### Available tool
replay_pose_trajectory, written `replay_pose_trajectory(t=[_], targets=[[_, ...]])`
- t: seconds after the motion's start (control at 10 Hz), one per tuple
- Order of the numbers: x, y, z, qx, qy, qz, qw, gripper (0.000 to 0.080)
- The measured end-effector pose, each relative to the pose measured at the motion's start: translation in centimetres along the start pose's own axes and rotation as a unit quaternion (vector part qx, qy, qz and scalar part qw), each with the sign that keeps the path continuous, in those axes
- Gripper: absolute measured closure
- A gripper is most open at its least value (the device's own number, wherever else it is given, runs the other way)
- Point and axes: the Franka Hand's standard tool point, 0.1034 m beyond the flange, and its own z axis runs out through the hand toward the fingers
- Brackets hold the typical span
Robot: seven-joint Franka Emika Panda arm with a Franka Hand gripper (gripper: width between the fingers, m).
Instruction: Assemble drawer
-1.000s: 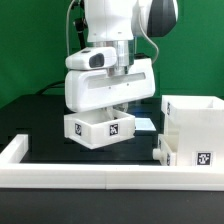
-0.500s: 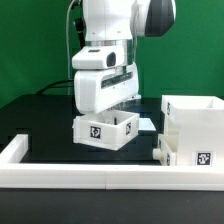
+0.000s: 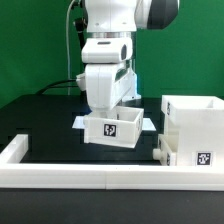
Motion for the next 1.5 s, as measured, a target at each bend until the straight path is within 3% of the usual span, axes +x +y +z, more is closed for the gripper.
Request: replay_pose_trajectory(t=[0.3,0.5,1.0,1.2,1.3,1.5], targets=[[0.0,0.0,0.1,0.003,0.0,-0.008,1.0,0.0758],[0.3,0.8,0.1,0.01,-0.001,-0.026,1.0,0.0758],[0.3,1.1,0.1,0.009,-0.002,-0.111,0.994,0.0758],[0.9,1.5,-0.1,0.006,-0.001,-0.108,0.994,0.0758],[1.3,1.8,-0.3,-0.005,0.001,-0.108,0.994,0.0758],[2.1,2.0,-0.5,-0.004,0.002,-0.094,0.996,0.0758]])
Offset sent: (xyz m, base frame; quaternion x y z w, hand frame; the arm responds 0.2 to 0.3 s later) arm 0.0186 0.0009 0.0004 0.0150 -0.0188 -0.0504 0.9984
